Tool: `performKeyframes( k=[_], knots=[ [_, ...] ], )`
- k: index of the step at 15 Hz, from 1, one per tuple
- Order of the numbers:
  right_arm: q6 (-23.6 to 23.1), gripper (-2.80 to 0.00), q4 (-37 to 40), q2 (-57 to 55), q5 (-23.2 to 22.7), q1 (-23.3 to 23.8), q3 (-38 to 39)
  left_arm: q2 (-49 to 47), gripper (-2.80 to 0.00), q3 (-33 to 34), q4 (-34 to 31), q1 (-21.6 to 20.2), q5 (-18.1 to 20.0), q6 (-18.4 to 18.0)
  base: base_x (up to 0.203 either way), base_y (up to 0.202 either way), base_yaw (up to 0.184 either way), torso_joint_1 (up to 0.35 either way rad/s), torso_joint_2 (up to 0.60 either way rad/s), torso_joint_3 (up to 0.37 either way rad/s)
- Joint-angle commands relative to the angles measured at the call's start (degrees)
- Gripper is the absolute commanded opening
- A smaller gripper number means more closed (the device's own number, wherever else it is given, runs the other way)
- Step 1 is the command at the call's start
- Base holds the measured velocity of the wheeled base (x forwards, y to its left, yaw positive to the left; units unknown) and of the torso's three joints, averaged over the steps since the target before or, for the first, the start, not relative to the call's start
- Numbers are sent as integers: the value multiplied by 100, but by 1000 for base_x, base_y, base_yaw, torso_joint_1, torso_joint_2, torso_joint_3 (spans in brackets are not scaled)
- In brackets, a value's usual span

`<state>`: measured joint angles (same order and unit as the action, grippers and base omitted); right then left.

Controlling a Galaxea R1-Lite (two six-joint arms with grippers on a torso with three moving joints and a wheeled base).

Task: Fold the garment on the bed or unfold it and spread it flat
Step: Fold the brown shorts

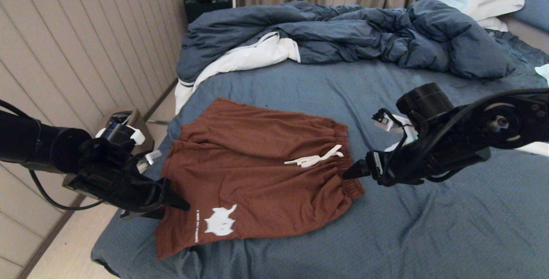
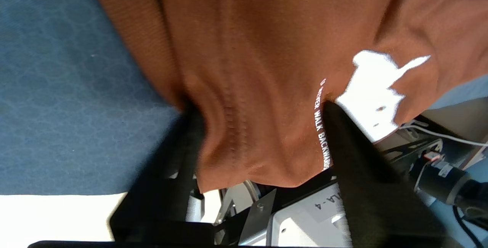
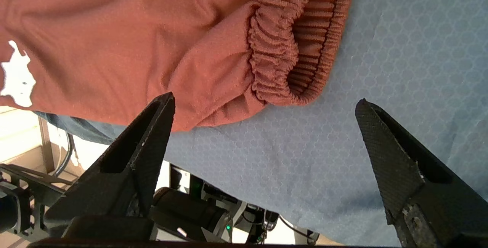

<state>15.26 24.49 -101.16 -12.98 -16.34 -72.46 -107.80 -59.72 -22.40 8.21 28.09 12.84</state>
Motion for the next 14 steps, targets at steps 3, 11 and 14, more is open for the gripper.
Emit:
performKeyframes(
  k=[3, 11, 14],
  knots=[
    [3, 0, -6, 17, -11, -1, 0, 75, -280, -40, -10, 76, 20, 112, 0, 0, 0, 0, 0, 0],
    [-9, 0, 20, -51, -16, -6, 123, 497, -280, -242, -45, 76, -14, 306, 0, 0, 0, 0, 0, 0],
    [-14, 0, -3, -435, -22, -10, 117, 436, -280, -233, -29, 76, -5, 377, 0, 0, 0, 0, 0, 0]
  ],
)
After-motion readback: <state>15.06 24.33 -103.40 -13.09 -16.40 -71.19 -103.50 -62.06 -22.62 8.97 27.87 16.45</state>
